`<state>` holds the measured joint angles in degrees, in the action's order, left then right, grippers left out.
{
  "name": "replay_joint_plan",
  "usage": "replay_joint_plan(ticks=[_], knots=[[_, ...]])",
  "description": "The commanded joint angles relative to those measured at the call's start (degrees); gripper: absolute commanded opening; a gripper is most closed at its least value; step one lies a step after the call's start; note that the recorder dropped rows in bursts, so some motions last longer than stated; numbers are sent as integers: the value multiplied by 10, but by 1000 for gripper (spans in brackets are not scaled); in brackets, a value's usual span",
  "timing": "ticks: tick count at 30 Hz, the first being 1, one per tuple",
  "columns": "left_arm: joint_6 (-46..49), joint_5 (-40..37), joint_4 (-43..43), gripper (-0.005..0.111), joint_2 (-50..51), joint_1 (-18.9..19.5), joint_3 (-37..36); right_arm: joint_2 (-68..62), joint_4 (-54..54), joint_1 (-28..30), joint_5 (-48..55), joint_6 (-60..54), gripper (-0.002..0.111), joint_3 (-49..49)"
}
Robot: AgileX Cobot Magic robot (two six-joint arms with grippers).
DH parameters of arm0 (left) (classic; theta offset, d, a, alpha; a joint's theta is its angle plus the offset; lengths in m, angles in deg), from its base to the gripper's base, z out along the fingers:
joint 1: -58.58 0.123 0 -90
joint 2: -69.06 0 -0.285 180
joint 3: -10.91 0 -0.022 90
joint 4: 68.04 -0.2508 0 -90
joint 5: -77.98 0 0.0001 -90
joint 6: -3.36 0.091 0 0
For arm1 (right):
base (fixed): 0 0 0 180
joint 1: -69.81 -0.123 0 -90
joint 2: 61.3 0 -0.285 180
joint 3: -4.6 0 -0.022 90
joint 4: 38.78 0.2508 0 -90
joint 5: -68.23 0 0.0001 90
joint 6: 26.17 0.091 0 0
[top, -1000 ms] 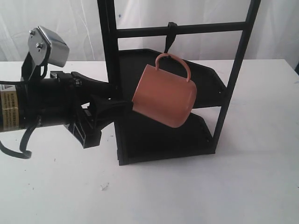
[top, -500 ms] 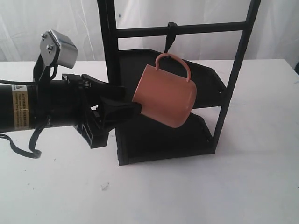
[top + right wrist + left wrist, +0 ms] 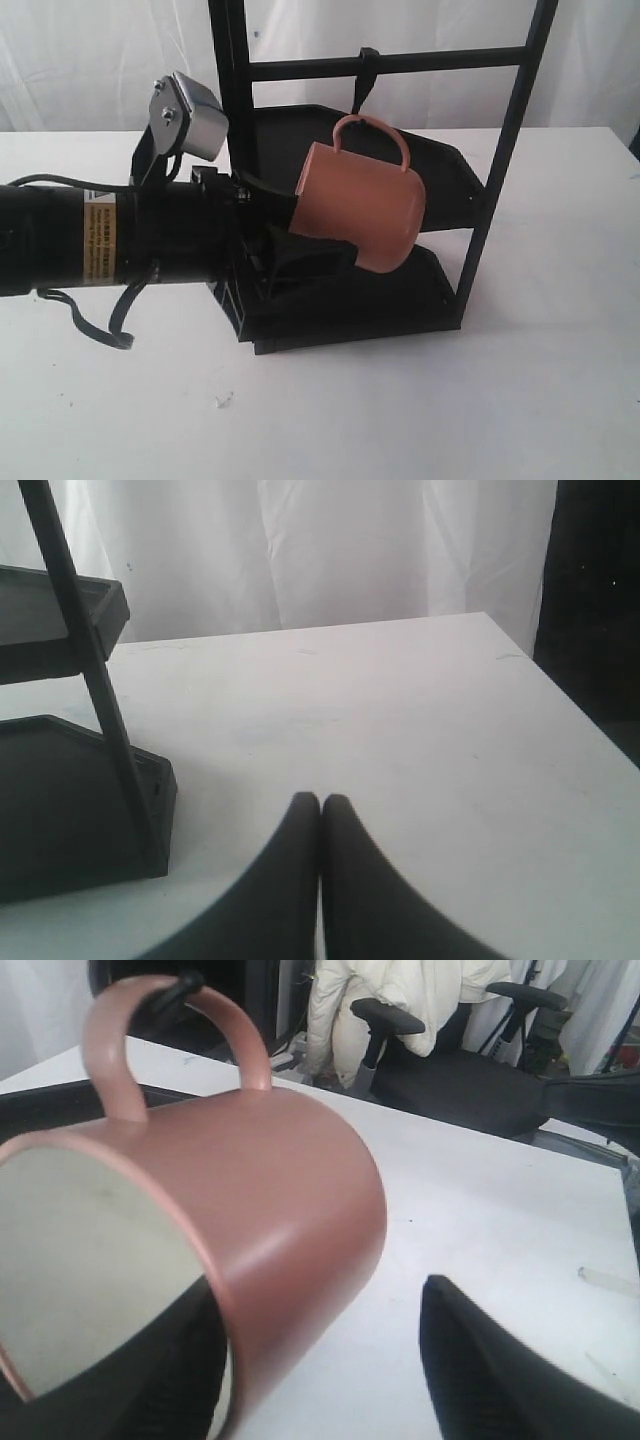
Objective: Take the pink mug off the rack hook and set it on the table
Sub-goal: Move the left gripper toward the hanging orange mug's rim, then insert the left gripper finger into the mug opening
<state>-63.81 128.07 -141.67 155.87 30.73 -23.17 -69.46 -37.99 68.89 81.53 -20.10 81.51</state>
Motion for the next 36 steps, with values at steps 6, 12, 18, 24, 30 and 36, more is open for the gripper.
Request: replay_joint_plan(ticks=[6,12,18,24,30,36], knots=[[1,12,16,61,-1,-3,3,4,-4,2,-7,1,0,3],[2,19,33,61,14,-3,3,4,-4,2,-7,1,0,3],[16,28,42,61,32,-3,3,4,-4,2,-7,1,0,3],[28,28,46,61,40,-3,3,4,-4,2,-7,1,0,3],[40,28,57,61,40,-3,3,4,-4,2,-7,1,0,3],[60,28,82,61,41,-3,3,4,-4,2,-7,1,0,3]])
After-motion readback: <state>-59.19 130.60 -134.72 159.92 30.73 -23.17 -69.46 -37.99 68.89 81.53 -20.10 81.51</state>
